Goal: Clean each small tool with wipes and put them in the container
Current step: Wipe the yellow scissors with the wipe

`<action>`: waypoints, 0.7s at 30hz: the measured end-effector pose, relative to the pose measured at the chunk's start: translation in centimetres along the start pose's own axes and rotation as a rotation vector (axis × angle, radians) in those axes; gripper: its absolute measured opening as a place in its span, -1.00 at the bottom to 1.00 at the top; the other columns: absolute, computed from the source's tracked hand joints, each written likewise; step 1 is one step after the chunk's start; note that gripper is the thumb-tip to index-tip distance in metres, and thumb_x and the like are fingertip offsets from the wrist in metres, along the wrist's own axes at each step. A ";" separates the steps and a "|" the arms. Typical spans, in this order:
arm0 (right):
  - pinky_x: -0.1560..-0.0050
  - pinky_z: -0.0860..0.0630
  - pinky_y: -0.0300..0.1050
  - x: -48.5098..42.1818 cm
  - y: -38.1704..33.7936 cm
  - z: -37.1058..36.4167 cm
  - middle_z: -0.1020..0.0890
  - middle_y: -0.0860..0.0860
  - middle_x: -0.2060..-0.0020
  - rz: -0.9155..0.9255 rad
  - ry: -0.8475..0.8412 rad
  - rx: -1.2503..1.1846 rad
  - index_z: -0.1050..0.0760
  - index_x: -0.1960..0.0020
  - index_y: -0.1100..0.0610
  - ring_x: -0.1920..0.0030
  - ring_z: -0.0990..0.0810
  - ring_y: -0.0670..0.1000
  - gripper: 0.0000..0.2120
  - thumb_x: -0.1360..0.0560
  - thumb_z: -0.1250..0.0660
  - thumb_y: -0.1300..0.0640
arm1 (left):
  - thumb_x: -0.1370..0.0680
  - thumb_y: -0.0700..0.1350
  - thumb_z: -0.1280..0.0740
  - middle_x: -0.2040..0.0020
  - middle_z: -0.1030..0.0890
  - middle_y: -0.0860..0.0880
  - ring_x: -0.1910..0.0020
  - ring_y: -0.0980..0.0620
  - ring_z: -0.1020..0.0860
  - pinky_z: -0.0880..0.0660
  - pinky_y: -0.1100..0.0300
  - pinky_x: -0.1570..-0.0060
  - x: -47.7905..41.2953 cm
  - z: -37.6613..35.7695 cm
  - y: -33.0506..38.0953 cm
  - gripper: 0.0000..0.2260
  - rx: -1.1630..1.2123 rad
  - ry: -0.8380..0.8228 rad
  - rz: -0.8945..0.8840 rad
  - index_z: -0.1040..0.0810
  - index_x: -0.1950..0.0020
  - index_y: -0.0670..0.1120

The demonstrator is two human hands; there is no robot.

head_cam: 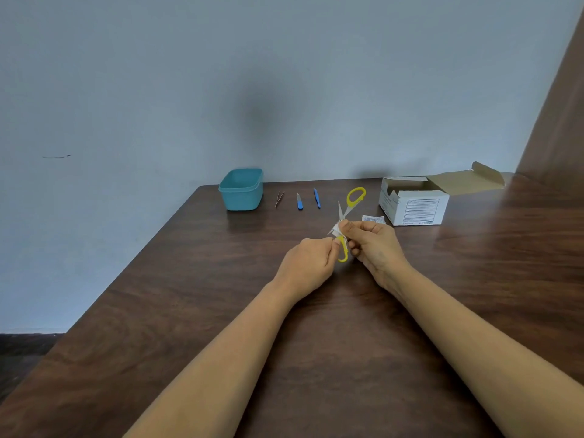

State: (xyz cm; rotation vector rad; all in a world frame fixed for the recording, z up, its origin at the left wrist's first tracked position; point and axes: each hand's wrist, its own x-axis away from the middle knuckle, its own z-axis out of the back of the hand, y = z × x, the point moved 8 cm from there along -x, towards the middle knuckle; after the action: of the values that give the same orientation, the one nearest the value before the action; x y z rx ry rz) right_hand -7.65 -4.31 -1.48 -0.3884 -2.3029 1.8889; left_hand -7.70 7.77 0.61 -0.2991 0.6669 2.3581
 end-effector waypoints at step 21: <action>0.41 -0.36 -0.28 -0.2 0.3 0.2 -0.46 -0.01 0.50 -0.023 -0.001 -0.057 -0.60 0.23 0.21 0.46 -0.34 -0.10 -0.87 -0.46 -0.42 0.18 | -0.67 0.00 -0.02 0.32 -0.47 -0.03 0.31 -0.07 -0.49 -0.41 0.05 0.28 0.0 -0.1 0.6 -0.66 -0.117 -0.024 -0.018 -0.42 0.20 -0.10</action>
State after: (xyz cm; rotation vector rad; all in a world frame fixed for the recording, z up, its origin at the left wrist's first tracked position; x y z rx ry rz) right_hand -7.48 -4.51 -1.82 -0.3658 -2.3553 1.8171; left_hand -8.09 7.38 0.73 -0.3259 0.5138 2.3845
